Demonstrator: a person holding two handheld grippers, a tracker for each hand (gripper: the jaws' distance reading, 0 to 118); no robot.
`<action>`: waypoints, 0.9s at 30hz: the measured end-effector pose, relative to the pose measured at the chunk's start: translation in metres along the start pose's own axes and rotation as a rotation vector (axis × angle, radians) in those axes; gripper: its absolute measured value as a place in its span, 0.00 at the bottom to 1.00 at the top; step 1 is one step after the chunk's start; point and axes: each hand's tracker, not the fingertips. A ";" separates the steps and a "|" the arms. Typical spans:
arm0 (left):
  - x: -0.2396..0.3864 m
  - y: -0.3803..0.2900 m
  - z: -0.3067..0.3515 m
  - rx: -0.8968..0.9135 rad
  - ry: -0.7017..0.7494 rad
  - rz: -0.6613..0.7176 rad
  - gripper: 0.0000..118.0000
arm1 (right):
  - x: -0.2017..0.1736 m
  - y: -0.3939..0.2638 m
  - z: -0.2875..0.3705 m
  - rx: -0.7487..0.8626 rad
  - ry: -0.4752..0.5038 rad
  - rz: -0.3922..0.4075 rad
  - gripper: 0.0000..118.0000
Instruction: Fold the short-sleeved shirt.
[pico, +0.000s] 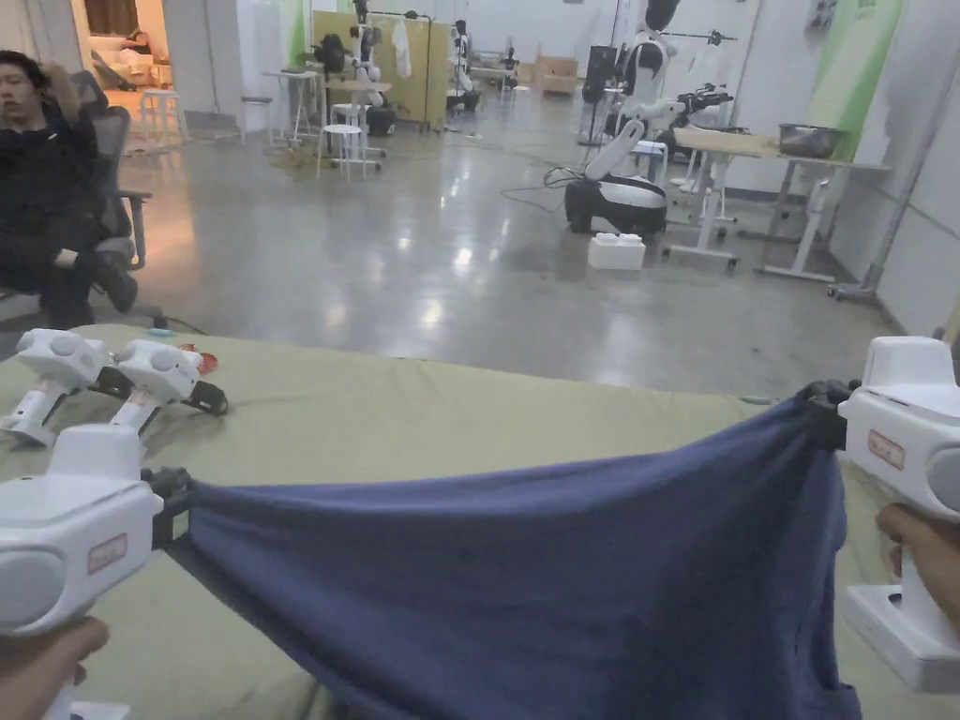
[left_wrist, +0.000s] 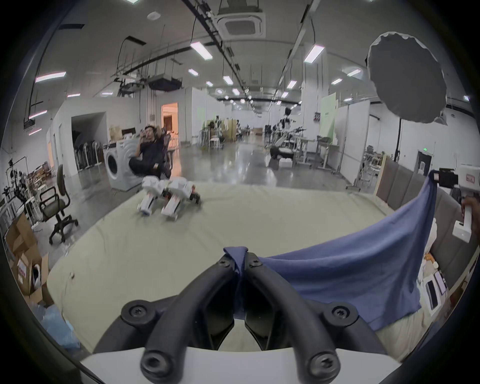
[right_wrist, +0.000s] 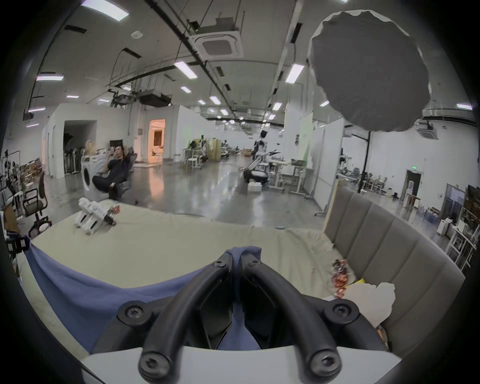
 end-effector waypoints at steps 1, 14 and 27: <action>0.003 0.013 -0.006 0.008 -0.003 -0.003 0.01 | 0.004 0.007 0.004 0.022 -0.013 -0.008 0.03; 0.050 0.157 -0.032 0.129 -0.006 -0.073 0.01 | 0.032 0.092 -0.006 0.115 -0.086 -0.051 0.03; 0.053 0.265 -0.071 0.217 0.034 -0.057 0.01 | 0.032 0.177 -0.054 0.193 -0.109 -0.009 0.03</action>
